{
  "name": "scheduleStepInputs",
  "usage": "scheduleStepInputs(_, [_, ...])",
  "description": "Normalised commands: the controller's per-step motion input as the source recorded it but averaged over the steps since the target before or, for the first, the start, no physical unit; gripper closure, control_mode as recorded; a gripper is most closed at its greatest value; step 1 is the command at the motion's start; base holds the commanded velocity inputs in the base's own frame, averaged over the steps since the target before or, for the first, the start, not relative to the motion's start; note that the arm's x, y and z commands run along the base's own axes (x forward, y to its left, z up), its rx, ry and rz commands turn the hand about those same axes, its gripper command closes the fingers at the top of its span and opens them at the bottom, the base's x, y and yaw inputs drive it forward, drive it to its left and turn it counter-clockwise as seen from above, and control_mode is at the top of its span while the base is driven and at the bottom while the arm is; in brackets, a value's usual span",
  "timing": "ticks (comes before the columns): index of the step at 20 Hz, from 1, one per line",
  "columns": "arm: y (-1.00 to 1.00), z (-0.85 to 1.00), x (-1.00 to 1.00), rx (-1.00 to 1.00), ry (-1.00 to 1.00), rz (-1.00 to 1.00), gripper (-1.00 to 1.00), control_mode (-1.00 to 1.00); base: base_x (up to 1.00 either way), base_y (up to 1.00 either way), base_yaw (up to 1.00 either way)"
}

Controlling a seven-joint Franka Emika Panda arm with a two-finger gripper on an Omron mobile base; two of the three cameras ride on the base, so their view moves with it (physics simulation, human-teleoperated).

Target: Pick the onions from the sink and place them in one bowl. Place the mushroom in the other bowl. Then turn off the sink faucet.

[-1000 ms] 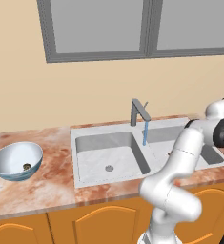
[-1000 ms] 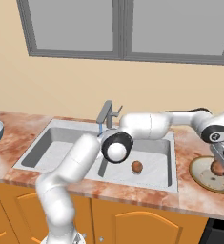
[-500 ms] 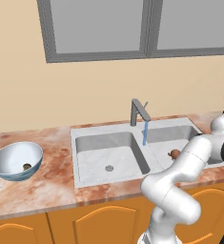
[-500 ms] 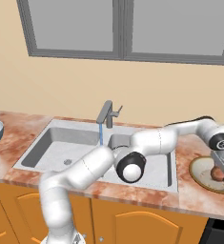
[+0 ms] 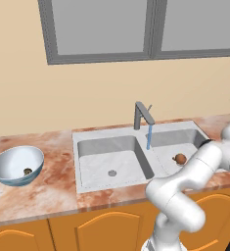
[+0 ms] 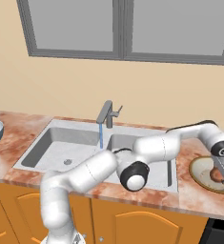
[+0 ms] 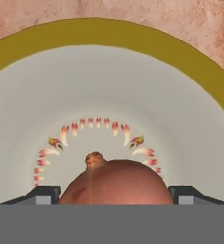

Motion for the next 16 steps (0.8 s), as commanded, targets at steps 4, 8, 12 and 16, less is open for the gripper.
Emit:
scheduleStepInputs(4, [0.0, 0.02, 0.01, 0.02, -0.13, 0.02, 1.0, -1.0, 0.0, 0.0, 0.0])
scheduleStepInputs(8, [0.0, 0.04, 0.0, 0.0, -0.05, 0.01, -1.0, -1.0, 0.0, 0.0, 0.0])
scheduleStepInputs(12, [0.0, 0.15, 0.0, 0.01, -0.04, 0.03, -1.0, -1.0, 0.0, 0.0, 0.0])
scheduleStepInputs(16, [0.0, 0.1, 0.01, 0.0, -0.01, 0.05, -1.0, -1.0, 0.0, 0.0, 0.0])
